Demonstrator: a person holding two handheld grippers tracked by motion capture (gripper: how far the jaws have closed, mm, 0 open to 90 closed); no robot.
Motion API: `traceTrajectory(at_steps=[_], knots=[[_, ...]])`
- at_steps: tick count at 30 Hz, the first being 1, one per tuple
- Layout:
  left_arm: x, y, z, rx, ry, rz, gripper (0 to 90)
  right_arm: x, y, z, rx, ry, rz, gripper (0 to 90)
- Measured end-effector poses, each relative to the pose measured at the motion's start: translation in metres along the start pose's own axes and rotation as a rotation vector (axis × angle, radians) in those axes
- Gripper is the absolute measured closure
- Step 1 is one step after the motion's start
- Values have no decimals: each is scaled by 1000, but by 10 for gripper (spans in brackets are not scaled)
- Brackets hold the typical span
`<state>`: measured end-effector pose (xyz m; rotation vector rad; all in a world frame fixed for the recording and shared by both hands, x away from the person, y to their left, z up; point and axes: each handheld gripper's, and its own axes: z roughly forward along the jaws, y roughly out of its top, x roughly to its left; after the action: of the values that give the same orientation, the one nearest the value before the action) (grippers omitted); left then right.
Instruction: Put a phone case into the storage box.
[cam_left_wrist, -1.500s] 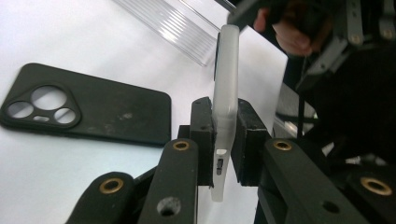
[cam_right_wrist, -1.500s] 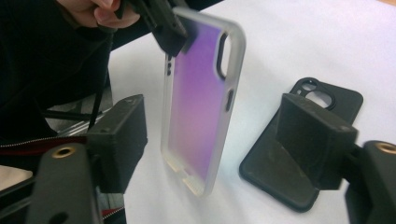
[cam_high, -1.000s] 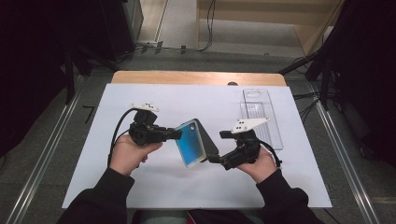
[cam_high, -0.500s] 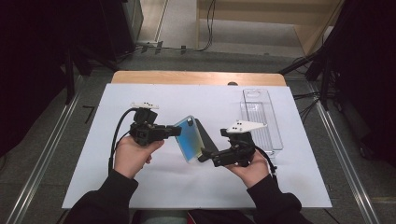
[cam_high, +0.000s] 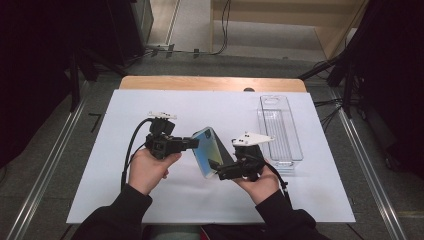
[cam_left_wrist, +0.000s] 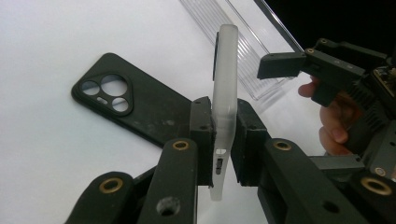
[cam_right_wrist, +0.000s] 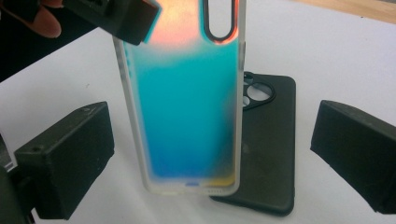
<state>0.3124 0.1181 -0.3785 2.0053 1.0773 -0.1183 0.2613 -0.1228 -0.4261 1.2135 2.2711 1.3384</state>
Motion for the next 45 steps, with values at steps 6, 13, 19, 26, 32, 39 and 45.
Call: traceTrajectory(at_steps=[6, 13, 19, 26, 32, 39, 45], knots=[[-5, -1, 3, 9, 0, 8, 812, 3, 1, 5, -3, -10, 10, 0], [-10, -1, 5, 9, -1, 12, 811, 9, 2, 13, 5, -26, 9, 0], [-15, -4, 10, 15, -17, 17, 811, 10, 4, 16, 3, -38, 17, 0], [-21, -5, 16, 23, -32, 10, 811, 11, 4, 22, 13, -54, 8, 0], [-21, -7, 17, 25, -24, 12, 810, 13, 4, 22, 23, -47, -26, 140], [-22, -6, 14, 5, -34, 16, 805, 13, 5, 20, 18, -33, -25, 146], [-23, 1, 4, -24, -58, 19, 545, 12, 5, 20, 29, -34, -29, 147]])
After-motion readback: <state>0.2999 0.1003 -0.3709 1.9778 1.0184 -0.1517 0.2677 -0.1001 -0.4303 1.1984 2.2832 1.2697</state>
